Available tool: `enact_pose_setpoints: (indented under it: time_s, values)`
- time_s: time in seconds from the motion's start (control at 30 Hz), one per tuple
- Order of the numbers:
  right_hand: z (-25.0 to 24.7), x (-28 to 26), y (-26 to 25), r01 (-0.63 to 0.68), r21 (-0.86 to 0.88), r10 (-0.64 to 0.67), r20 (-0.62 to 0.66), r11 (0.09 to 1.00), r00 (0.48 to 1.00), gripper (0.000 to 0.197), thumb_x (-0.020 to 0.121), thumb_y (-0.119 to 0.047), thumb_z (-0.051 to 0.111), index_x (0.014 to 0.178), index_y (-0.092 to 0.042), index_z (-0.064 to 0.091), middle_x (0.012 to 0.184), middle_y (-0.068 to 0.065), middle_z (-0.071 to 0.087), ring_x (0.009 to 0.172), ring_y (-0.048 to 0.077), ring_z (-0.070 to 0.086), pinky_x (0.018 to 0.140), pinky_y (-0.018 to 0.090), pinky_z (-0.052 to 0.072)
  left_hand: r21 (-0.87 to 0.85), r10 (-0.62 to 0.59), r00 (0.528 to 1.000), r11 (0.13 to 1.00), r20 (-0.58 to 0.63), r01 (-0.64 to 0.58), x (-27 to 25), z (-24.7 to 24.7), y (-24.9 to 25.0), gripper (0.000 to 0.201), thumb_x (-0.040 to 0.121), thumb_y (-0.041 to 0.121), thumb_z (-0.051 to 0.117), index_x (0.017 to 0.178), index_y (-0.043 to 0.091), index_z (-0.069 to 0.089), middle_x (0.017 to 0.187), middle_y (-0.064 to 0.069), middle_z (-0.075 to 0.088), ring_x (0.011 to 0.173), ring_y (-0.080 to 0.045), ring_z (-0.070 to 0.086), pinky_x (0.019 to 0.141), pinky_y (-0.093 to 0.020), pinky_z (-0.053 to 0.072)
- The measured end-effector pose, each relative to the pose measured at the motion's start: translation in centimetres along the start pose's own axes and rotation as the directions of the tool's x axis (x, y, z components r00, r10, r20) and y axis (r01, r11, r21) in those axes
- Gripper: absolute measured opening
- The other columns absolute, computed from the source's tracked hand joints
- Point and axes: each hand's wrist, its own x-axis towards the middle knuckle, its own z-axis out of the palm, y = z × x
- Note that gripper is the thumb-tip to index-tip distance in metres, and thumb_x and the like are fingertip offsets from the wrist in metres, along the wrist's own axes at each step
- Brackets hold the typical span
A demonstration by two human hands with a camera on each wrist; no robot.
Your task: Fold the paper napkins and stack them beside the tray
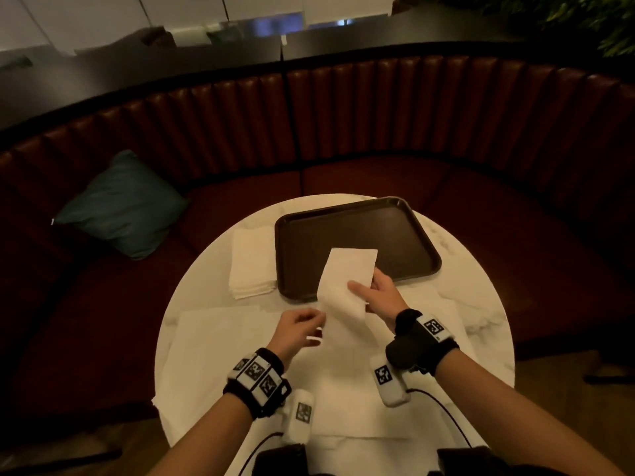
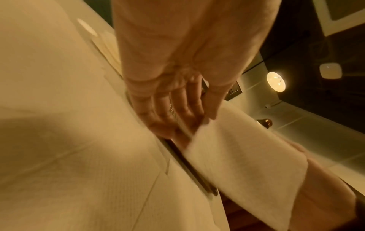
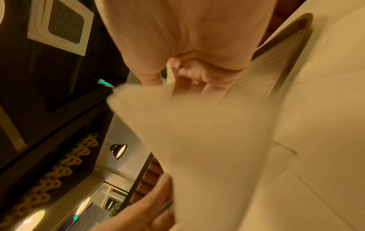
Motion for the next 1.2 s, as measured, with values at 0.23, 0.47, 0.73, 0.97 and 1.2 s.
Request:
enact_pose_setpoints:
  time_s: [0.23,0.47,0.73,0.97,1.2]
  values:
    - [0.2,1.3,-0.1,-0.028,0.029,0.026,0.082,0.999,0.996,0.047,0.093,-0.014,0.06,0.134,-0.025,0.041,0.11,0.007,0.071,0.094,0.021,0.071,0.079,0.034,0.058,-0.021,0.077,0.956,0.996,-0.284,-0.087,5.3,-5.8,3.7,0.008,0.092,0.017,0.063,0.086,0.021,0.064,0.09,-0.011,0.067,0.081,-0.025,0.061,0.068,-0.037,0.051]
    - [-1.0,1.2,2.0,-0.07,-0.042,0.072,0.056,0.997,0.996,0.05,0.093,-0.023,0.06,0.138,-0.024,0.039,0.111,0.001,0.072,0.095,0.02,0.071,0.084,0.038,0.056,-0.081,0.129,0.874,0.979,-0.468,-0.188,11.7,-10.6,10.8,0.031,0.094,0.007,0.057,0.124,0.01,0.06,0.1,-0.006,0.065,0.083,-0.015,0.063,0.067,-0.032,0.057]
    - [-2.4,1.2,2.9,-0.107,-0.035,0.107,-0.015,0.994,0.994,0.048,0.093,-0.026,0.06,0.136,-0.024,0.041,0.106,-0.001,0.074,0.093,0.022,0.072,0.081,0.036,0.056,-0.176,-0.001,0.849,0.978,-0.528,-0.108,13.8,-14.6,7.8,0.028,0.096,0.012,0.056,0.122,0.02,0.06,0.108,-0.001,0.064,0.096,-0.016,0.063,0.069,-0.035,0.056]
    - [-2.7,1.0,3.6,-0.117,-0.035,0.115,-0.058,0.992,0.992,0.044,0.094,-0.026,0.059,0.135,-0.025,0.043,0.105,0.0,0.074,0.092,0.023,0.072,0.085,0.04,0.055,-0.064,-0.167,0.807,0.985,-0.566,0.158,16.8,-17.4,0.6,0.02,0.089,0.01,0.064,0.1,0.026,0.065,0.118,-0.012,0.062,0.104,-0.029,0.059,0.086,-0.046,0.056]
    - [-3.3,-0.2,4.8,-0.145,-0.027,0.141,-0.116,0.989,0.983,0.04,0.094,-0.026,0.059,0.132,-0.026,0.046,0.103,0.0,0.075,0.09,0.023,0.072,0.084,0.04,0.055,0.023,-0.172,0.766,0.972,-0.62,0.236,19.2,-18.7,-0.3,0.023,0.084,0.014,0.065,0.103,0.028,0.067,0.116,-0.006,0.063,0.099,-0.027,0.062,0.091,-0.04,0.054]
